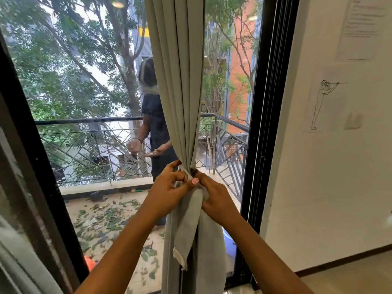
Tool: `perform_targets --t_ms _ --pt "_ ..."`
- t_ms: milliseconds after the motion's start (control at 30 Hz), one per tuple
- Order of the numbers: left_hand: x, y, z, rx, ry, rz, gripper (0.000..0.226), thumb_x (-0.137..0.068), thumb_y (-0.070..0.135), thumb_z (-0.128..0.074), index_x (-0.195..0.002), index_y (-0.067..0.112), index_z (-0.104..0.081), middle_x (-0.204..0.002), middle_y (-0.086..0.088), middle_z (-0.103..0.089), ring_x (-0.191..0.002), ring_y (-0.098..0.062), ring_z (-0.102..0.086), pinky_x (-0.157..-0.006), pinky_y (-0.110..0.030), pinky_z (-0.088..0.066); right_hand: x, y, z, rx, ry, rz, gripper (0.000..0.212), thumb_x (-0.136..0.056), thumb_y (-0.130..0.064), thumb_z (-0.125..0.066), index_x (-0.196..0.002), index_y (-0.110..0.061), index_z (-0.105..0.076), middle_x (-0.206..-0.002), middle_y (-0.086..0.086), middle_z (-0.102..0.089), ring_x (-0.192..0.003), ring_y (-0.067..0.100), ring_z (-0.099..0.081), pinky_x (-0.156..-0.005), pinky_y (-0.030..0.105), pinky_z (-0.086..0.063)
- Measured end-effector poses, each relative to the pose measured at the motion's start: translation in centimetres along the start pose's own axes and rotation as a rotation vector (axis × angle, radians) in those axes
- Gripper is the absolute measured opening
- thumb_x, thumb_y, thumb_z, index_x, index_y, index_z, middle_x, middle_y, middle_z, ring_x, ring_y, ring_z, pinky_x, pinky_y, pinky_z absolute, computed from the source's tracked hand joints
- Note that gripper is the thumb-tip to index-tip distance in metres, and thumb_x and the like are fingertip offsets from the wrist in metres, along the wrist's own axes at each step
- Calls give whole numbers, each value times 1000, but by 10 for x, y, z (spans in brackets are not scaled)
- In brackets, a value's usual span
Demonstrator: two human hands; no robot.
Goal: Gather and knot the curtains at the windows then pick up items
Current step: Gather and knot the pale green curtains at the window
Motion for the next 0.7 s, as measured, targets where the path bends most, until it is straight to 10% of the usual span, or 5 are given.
perform_targets --t_ms 167,333,533,700 --pt "-15 1 26 12 174 46 42 -69 54 -66 -83 15 -60 -94 7 -66 -94 -8 -62 -84 -36 -49 -2 10 1 -123 107 -71 25 -90 -22 -55 -112 -16 -64 -110 0 -68 -98 11 -64 -87 31 -53" --pt "-31 12 25 -277 250 112 78 -58 65 -74 -115 22 -44 -96 9 -56 -85 -13 -58 -72 -28 -44 -6 8 -6 -75 108 -55 35 -92 -28 -50 -119 -9 -62 -112 7 -68 -101 16 -64 -89 24 -50" --pt "-44 13 27 -441 242 116 34 -78 44 -74 -83 18 -53 -73 7 -55 -69 -11 -55 -56 -19 -34 -5 1 -9 -63 196 -42 45 -92 -32 -46 -132 -13 -48 -123 -4 -56 -115 -5 -48 -96 5 -37" --pt "-50 1 34 -340 217 89 28 -81 34 -73 -100 14 -68 -96 0 -69 -87 -18 -63 -73 -28 -44 2 14 -3 -317 281 -93 42 -88 -29 -54 -126 -11 -59 -120 0 -66 -111 9 -60 -97 26 -48"
Point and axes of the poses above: each hand's wrist, its own x-axis away from the middle knuckle, its own z-axis out of the back of the hand, y = z × x, the point moved 4 cm from there along -x, towards the middle knuckle
